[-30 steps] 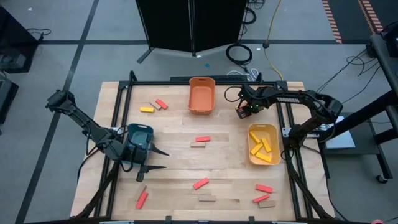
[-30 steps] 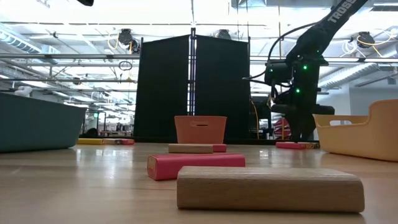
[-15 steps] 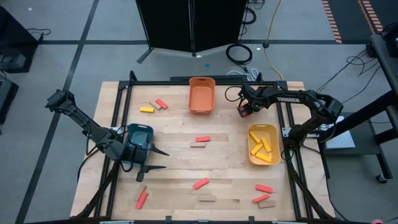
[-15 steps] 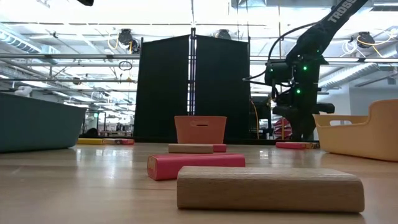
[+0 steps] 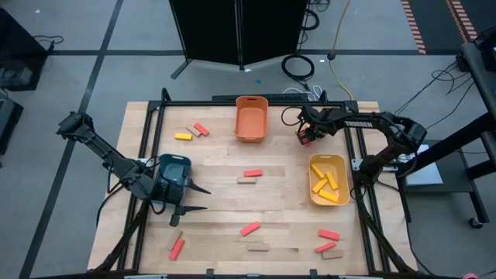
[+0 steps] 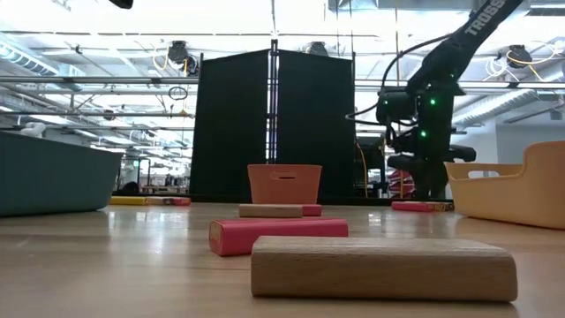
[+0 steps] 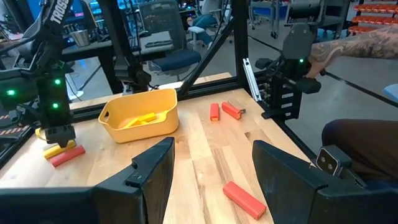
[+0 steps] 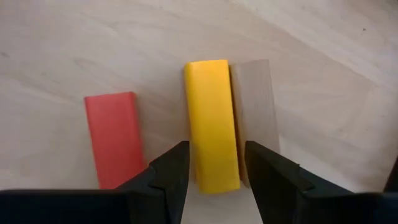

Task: Sort blocks
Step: Put the right yellow block into the yellow bin

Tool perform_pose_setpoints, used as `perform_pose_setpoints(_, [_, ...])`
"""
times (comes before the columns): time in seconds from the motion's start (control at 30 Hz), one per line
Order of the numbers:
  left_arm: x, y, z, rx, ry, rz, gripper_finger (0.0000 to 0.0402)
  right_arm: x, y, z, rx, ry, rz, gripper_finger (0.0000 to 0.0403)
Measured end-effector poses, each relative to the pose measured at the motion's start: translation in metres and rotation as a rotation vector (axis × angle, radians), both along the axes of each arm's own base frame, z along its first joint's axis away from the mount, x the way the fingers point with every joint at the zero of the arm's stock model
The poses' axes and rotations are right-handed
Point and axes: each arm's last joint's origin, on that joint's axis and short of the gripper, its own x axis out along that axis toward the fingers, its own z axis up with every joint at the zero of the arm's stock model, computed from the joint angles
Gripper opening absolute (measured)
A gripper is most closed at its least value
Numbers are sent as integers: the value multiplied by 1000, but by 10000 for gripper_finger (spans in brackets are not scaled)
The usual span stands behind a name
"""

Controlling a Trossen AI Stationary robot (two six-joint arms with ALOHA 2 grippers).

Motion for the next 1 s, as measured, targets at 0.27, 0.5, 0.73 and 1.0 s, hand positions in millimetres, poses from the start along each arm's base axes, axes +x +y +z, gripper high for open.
perform_pose_setpoints(0.27, [0, 0, 0, 1, 2, 0, 215, -11, 4, -16, 53, -48, -24, 148])
perform_pose_setpoints(0.5, [0, 0, 0, 2, 2, 2, 215, -9, 5, -17, 58, -69, -29, 127])
perform_pose_setpoints(0.73, [0, 0, -1, 5, 4, 6, 215, -7, 4, -13, 61, -94, -39, 87])
perform_pose_setpoints(1.0, [0, 1, -3, 26, 19, 16, 215, 5, 5, 23, 141, -189, 14, 96])
